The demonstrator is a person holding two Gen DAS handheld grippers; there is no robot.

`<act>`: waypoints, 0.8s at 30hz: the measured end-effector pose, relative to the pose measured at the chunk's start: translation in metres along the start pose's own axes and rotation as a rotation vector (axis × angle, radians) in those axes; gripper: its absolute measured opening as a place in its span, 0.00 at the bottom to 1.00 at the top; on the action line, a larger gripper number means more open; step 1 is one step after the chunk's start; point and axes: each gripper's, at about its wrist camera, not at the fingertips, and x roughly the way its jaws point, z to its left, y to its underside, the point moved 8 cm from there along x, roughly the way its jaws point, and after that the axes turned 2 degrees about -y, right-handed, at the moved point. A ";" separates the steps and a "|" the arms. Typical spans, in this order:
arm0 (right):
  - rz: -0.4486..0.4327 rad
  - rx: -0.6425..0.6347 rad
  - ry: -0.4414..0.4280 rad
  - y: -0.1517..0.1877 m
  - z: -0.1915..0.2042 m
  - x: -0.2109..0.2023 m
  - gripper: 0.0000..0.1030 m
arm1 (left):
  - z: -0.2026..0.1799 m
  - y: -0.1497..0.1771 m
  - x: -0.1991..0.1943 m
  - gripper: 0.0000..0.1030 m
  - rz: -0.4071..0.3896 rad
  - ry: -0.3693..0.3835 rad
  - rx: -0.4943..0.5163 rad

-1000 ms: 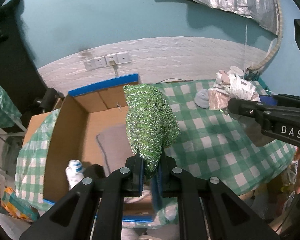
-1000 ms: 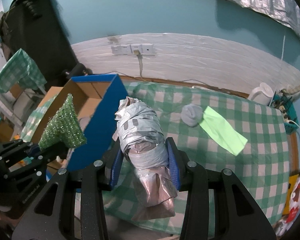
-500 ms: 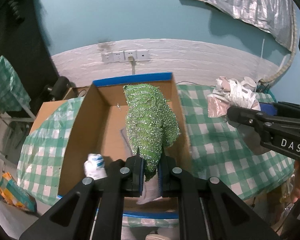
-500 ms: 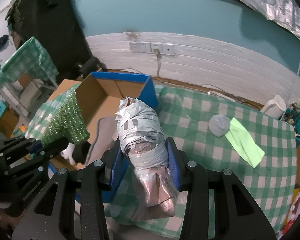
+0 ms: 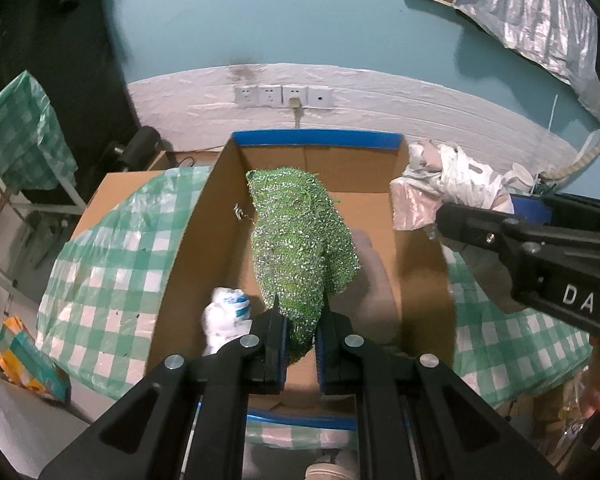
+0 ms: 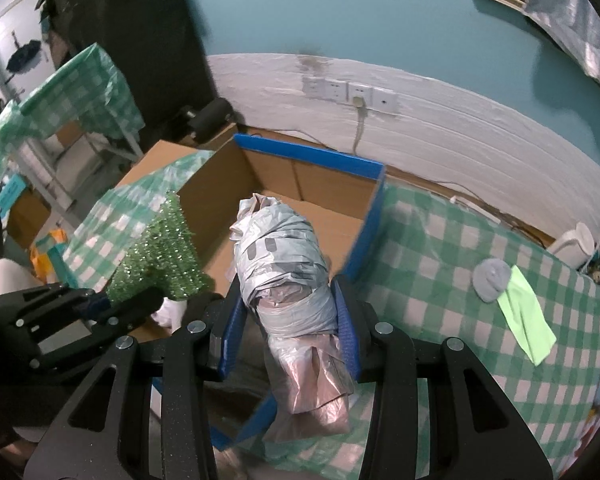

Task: Organize soft objects
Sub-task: 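Open both tools to drop the scrubber and taped bundle into the box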

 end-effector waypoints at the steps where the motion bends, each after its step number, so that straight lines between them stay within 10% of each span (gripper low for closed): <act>1: 0.006 -0.008 -0.003 0.000 0.004 0.004 0.40 | 0.003 0.001 0.001 0.10 0.002 -0.001 -0.004; 18: 0.065 -0.056 -0.028 -0.005 0.039 0.038 0.42 | 0.037 0.014 0.021 0.13 0.066 0.007 -0.085; 24: 0.055 -0.061 -0.006 -0.005 0.041 0.039 0.68 | 0.041 0.016 0.022 0.32 0.071 -0.014 -0.084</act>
